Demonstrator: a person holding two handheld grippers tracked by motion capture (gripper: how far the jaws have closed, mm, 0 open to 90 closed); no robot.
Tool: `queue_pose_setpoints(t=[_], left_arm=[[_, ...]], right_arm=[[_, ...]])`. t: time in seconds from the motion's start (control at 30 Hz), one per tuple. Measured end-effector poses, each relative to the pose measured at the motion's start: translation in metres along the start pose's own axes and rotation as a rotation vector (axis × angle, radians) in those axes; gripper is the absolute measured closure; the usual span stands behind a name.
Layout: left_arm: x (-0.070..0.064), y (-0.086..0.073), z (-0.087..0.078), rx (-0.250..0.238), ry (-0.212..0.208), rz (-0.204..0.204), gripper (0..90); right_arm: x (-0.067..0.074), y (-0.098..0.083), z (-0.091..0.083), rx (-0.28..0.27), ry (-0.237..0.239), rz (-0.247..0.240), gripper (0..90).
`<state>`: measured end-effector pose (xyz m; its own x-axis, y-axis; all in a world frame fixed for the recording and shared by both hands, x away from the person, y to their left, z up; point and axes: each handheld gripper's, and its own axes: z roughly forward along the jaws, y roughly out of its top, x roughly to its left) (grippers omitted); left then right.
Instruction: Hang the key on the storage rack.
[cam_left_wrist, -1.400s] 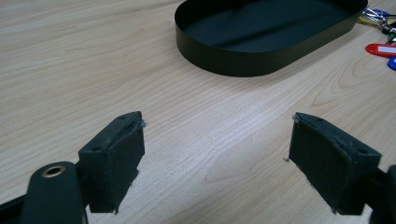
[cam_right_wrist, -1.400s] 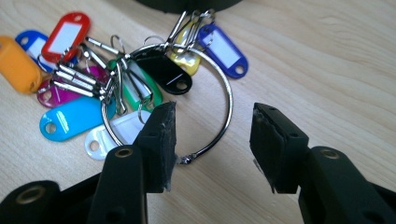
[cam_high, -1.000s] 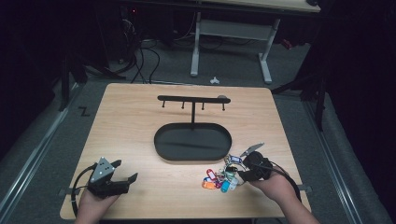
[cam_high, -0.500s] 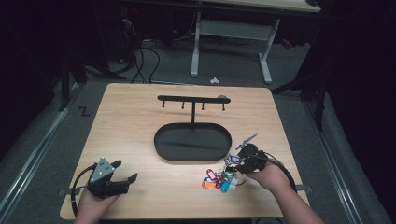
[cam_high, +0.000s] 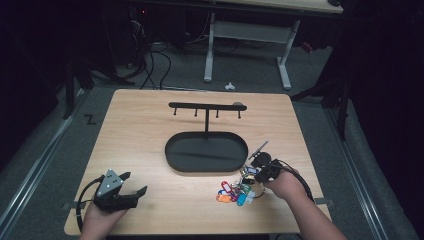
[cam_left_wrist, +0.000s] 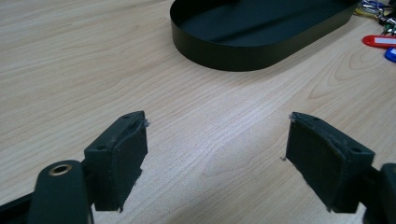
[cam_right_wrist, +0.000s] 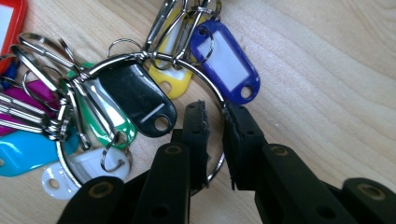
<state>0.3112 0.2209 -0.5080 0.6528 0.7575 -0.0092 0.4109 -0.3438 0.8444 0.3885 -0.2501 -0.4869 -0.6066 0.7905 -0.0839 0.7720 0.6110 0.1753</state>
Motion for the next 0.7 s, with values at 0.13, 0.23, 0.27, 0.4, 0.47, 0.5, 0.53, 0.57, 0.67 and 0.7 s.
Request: queue_pose_setpoints(t=[0.13, 0.23, 0.27, 0.4, 0.47, 0.5, 0.53, 0.57, 0.67, 0.7], left_arm=[[0.0000, -0.0001, -0.0002, -0.003, -0.001, 0.000, 21.1], [-0.0001, 0.0000, -0.0008, -0.005, 0.000, -0.003, 21.0], [0.0000, -0.0001, -0.0010, -0.005, 0.001, -0.003, 21.0], [0.0000, -0.0002, -0.0010, -0.006, 0.000, -0.005, 21.0], [-0.0005, -0.0001, -0.0010, -0.003, 0.000, -0.002, 21.0], [-0.0007, 0.0001, -0.0012, -0.002, -0.002, -0.001, 21.0], [-0.0007, 0.0002, -0.0014, -0.001, -0.003, -0.001, 21.0], [-0.0006, 0.0003, -0.0013, -0.001, -0.002, -0.001, 21.1], [-0.0002, 0.0003, -0.0008, -0.004, 0.000, -0.003, 21.0], [0.0002, 0.0004, -0.0006, -0.004, 0.000, -0.003, 21.0]], right_arm=[[-0.0006, 0.0013, 0.0016, 0.035, 0.023, 0.011, 84.2], [-0.0002, 0.0023, 0.0016, 0.059, 0.029, 0.010, 87.2], [0.0014, 0.0024, 0.0013, 0.080, 0.038, 0.006, 89.7], [0.0047, 0.0023, 0.0007, 0.108, 0.047, -0.006, 90.0], [0.0053, 0.0030, -0.0007, 0.106, 0.047, -0.012, 90.0], [0.0055, 0.0036, -0.0015, 0.107, 0.048, -0.010, 89.8], [0.0053, 0.0051, -0.0034, 0.108, 0.048, -0.011, 88.6], [0.0024, 0.0074, -0.0064, 0.094, 0.036, -0.002, 84.4], [-0.0017, 0.0092, -0.0076, 0.081, 0.019, 0.010, 80.0], [-0.0036, 0.0100, -0.0077, 0.082, 0.014, 0.015, 76.8]])
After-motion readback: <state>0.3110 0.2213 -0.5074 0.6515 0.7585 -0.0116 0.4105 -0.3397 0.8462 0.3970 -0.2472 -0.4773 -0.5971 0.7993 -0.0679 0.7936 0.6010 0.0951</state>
